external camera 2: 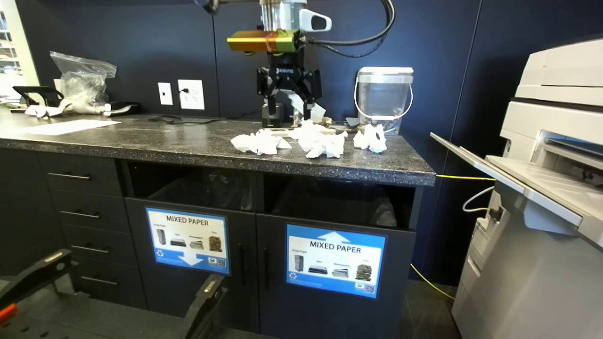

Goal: Put the papers in the bin to the right

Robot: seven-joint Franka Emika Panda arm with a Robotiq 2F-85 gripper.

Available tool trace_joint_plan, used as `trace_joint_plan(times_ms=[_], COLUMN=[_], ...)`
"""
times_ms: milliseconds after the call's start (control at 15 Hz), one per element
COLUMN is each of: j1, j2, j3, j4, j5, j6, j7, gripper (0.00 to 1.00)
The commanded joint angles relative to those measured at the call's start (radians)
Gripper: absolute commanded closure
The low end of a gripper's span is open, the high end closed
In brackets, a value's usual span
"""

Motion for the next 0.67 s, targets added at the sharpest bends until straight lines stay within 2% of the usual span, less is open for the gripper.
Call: trace_joint_plan(times_ms=[0,333,600], j1=[0.000,-0.002,-0.009], j2=[0.190,0.351,0.440], j3=[-0.017,-0.034,-0.040], j4=[0.183,0.369,0.474], j5=[0.003,0.014,0.025], j6=[0.046,0.045,0.019], j7=[0.036,0.050,0.056], gripper=[0.00,0.00,0.00])
